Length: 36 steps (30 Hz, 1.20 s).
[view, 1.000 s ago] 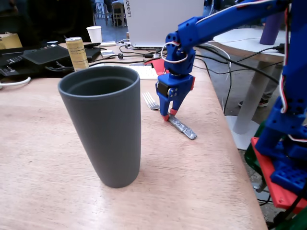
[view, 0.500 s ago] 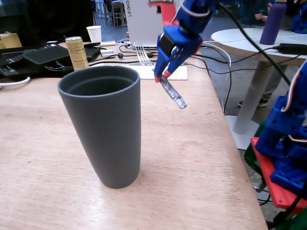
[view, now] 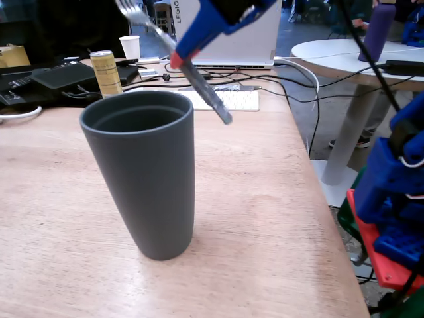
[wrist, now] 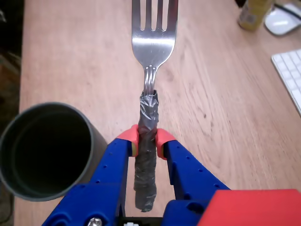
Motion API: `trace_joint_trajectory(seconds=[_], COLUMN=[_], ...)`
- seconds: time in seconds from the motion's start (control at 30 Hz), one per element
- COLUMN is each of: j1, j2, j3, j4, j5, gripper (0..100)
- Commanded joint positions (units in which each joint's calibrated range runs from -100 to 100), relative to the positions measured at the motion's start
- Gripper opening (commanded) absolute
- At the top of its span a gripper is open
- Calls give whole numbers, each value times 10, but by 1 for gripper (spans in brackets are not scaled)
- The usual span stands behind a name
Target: Grab the fork and place it in gray glass
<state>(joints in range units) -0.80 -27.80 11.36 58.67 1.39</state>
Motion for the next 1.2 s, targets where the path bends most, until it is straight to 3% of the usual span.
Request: trace_joint_trajectory(seconds=[0.0,0.4,0.5,0.7,0.9,1.17], j1=[-53,-112,-180,-259,-263,-263], j2=[-17,58,59,59,51,32], j3=[-94,-244,-234,-152,-35,8], j4=[-10,-35,-123,-134,-244,-253], j5=[1,1,1,1,1,1], gripper=[0,0,0,0,0,0])
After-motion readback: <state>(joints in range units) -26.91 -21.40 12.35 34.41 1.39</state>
